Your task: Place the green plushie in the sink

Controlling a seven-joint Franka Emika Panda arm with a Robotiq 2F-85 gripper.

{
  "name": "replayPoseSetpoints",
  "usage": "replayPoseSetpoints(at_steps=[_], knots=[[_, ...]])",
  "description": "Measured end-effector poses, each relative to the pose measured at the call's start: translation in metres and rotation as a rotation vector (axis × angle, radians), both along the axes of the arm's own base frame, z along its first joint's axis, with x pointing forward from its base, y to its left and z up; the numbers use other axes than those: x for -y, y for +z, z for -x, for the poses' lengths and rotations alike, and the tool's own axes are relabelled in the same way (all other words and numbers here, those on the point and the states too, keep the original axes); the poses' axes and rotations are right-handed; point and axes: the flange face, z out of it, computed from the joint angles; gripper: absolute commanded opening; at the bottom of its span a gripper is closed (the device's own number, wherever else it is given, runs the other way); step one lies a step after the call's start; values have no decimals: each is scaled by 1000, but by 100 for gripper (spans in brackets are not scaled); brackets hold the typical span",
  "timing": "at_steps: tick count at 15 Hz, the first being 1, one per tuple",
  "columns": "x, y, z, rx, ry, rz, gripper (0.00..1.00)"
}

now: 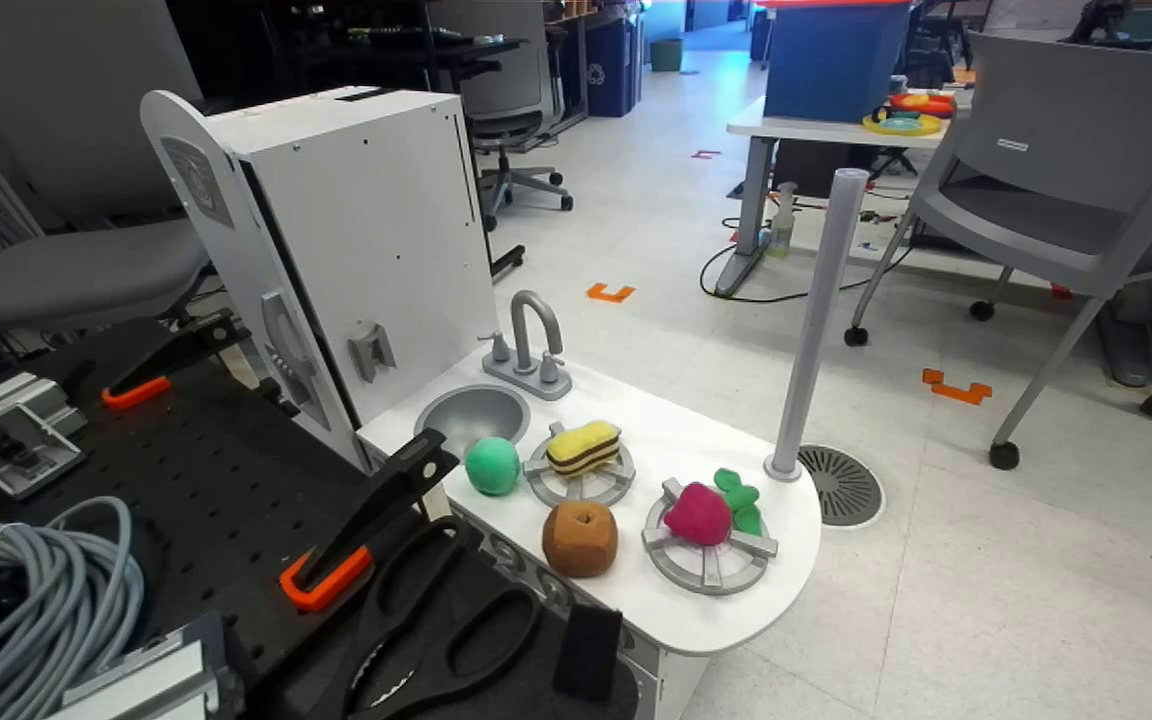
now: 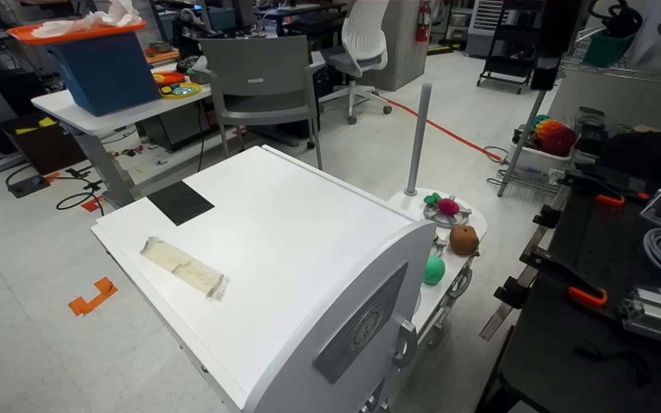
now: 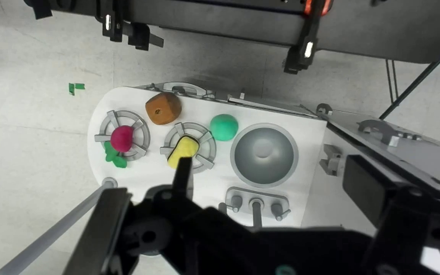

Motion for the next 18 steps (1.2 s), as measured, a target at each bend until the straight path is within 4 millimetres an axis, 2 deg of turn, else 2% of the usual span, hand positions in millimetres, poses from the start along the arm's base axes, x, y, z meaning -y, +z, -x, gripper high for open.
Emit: replayPoseSetpoints(at_steps=[4, 9, 12, 14, 18], knots=[[23, -87, -47, -59, -13, 80, 100], [44, -202, -91, -112, -32, 186, 100], [48, -272, -109, -130, -50, 196, 100], [47, -311, -116, -132, -60, 180, 100], [38, -372, -123, -122, -99, 113, 100]])
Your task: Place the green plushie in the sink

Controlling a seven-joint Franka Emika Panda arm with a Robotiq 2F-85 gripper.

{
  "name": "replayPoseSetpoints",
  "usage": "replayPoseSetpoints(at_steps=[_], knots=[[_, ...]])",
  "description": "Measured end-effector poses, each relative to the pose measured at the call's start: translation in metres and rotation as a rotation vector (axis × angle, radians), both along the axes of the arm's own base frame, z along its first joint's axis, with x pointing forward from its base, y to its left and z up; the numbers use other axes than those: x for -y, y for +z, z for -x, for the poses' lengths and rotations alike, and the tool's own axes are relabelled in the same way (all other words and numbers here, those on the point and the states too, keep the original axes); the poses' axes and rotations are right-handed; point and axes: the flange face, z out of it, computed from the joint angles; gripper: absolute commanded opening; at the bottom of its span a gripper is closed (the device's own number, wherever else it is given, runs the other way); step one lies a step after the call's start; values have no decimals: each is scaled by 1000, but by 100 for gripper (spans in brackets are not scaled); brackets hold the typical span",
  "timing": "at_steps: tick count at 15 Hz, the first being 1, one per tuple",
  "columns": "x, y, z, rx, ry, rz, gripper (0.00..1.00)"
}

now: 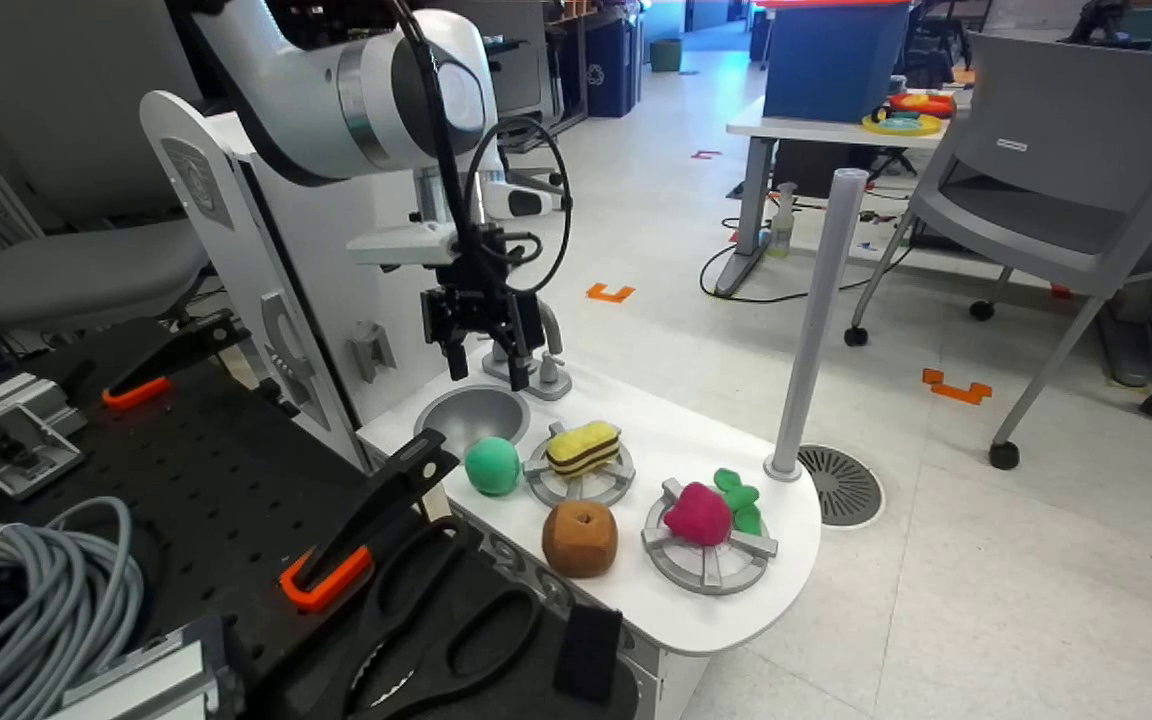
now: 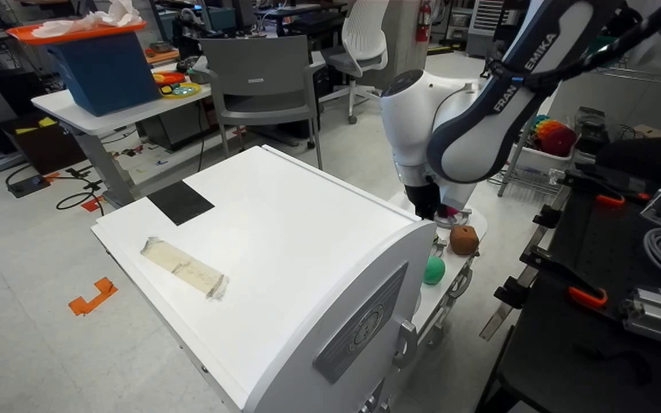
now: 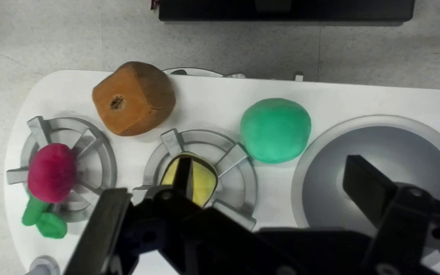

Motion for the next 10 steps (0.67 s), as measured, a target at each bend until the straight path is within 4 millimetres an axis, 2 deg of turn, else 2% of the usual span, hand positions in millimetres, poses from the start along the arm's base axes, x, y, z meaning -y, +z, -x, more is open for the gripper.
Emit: replayPoseSetpoints(at_steps=[3, 7, 8, 9, 10], knots=[[-8, -34, 2, -14, -21, -18, 100], [-16, -69, 9, -40, -22, -15, 98], [-16, -77, 10, -44, -20, -10, 83], [-16, -85, 11, -47, -16, -3, 73], [-16, -92, 11, -47, -12, 5, 67]])
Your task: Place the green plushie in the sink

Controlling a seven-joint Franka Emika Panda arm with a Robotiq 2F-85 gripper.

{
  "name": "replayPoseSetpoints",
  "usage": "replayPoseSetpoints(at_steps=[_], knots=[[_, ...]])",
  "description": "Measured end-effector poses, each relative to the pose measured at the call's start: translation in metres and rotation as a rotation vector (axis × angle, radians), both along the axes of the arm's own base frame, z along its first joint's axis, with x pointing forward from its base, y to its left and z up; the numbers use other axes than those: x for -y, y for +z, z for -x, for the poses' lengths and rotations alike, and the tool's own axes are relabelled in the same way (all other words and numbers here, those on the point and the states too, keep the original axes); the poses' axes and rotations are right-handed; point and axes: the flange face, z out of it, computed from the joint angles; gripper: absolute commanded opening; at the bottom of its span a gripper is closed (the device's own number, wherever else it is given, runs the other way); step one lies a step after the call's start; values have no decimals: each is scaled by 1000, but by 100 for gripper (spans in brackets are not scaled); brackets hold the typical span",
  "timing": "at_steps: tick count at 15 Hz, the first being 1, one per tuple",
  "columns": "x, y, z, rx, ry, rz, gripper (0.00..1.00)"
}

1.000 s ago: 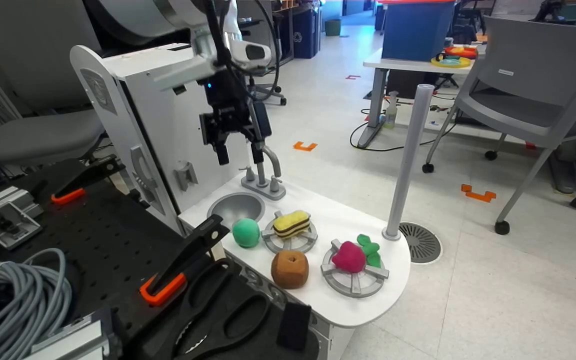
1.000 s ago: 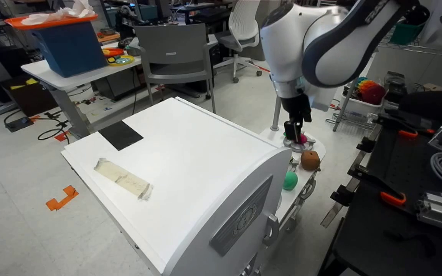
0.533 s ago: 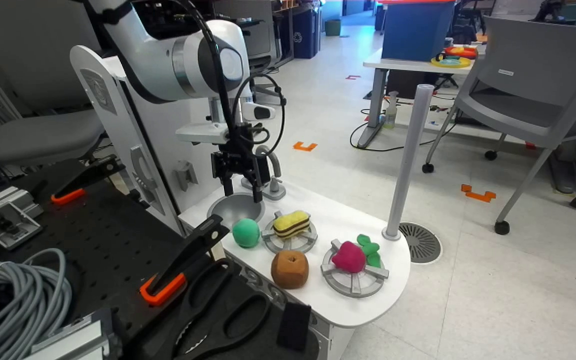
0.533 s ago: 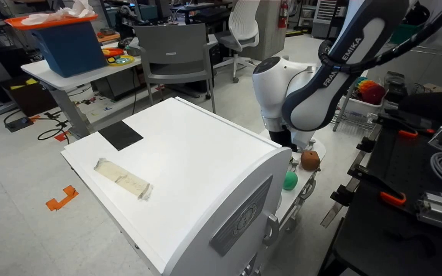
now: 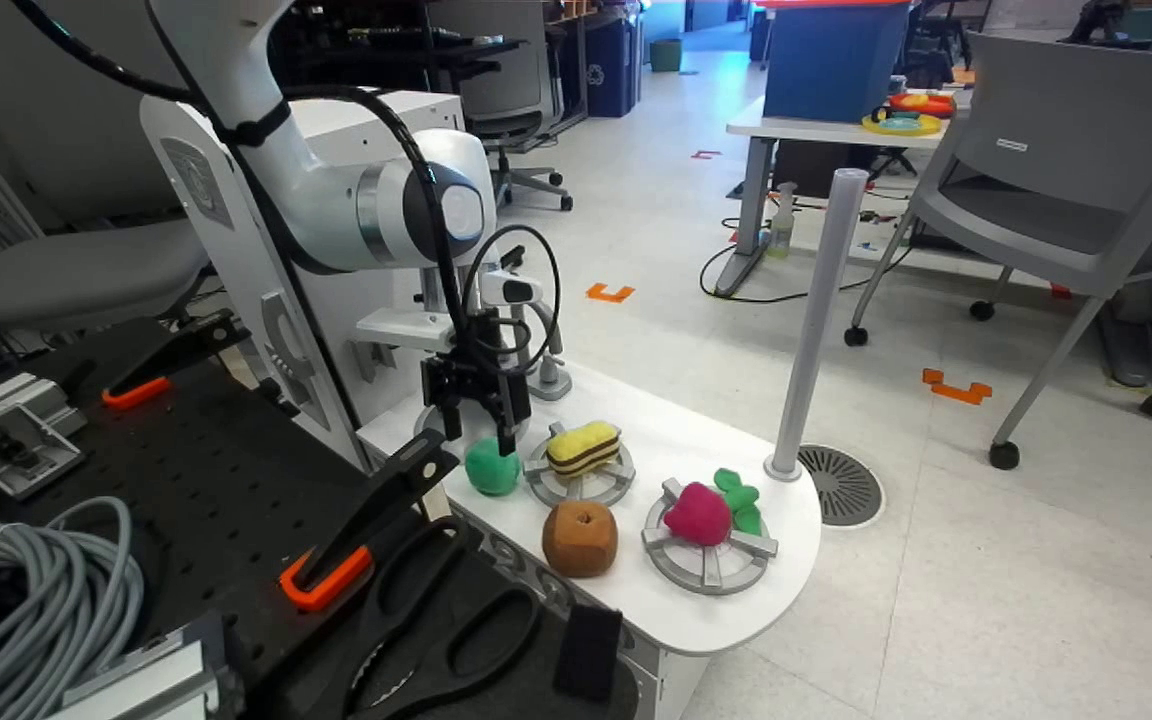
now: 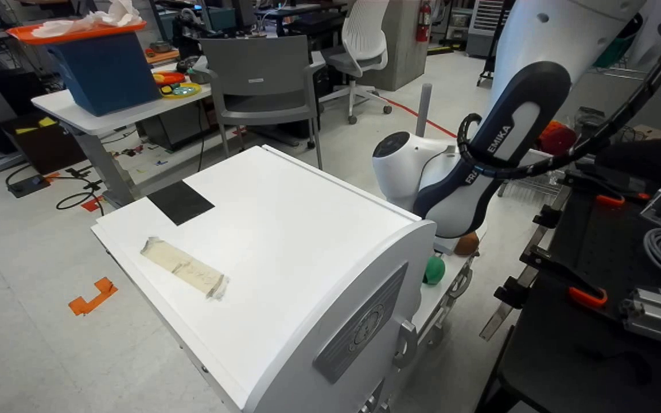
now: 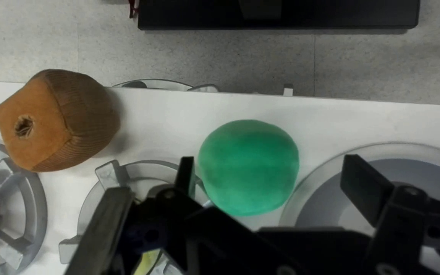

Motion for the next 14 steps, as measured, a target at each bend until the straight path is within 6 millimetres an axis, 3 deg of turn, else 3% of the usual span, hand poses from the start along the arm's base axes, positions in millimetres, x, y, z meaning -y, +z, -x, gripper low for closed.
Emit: replayPoseSetpoints(at_steps=[5, 9, 14], knots=[[4, -26, -8, 10, 1, 31, 30], [-5, -24, -15, 3, 6, 39, 5], [-39, -12, -27, 33, 17, -7, 5]])
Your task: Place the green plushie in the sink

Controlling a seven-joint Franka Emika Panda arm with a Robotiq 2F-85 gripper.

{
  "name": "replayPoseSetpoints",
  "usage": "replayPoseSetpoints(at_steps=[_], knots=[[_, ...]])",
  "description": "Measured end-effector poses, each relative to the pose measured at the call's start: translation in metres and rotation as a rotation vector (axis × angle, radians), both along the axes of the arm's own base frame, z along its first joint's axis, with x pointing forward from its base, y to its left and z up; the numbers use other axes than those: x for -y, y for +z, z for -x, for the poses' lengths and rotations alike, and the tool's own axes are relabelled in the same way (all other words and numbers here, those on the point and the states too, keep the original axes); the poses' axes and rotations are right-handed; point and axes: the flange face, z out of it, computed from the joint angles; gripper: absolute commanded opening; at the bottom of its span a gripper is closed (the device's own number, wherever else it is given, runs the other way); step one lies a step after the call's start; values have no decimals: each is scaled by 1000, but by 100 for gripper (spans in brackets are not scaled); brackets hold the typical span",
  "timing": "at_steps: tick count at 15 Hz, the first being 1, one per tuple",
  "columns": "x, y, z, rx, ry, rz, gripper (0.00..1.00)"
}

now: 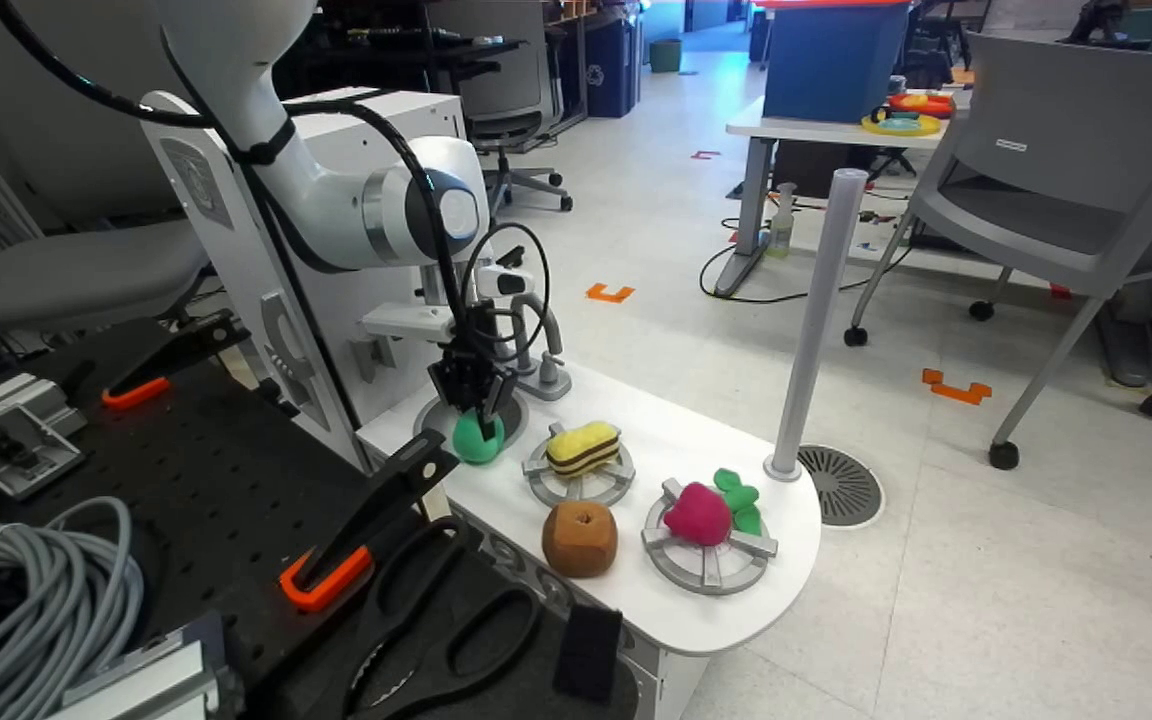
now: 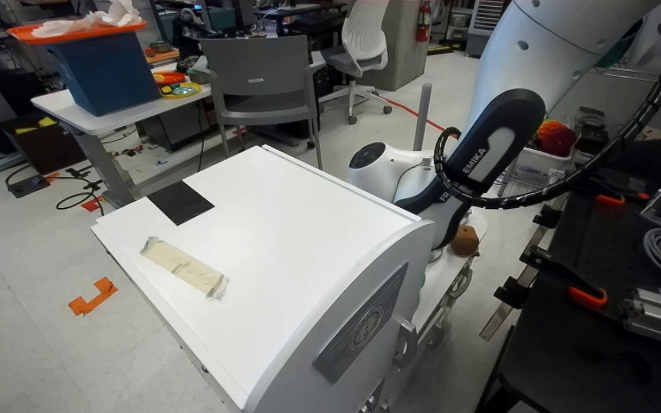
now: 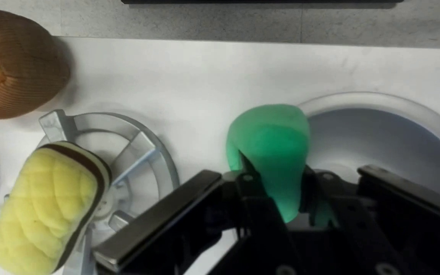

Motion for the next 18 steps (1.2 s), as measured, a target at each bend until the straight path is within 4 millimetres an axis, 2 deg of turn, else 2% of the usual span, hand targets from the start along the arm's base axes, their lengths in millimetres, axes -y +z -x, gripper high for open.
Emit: replayPoseSetpoints(at_steps=[3, 6, 9, 14, 16, 17, 18], knots=[[-19, 8, -12, 27, -4, -29, 5], [-28, 11, -26, 42, -21, -43, 5], [-27, 5, -35, 8, -49, -26, 5], [-20, -24, -38, -46, -90, 27, 5], [-20, -22, -38, -45, -93, 29, 5], [-19, -22, -38, -46, -93, 30, 15], [-19, -22, -38, -46, -93, 30, 30]])
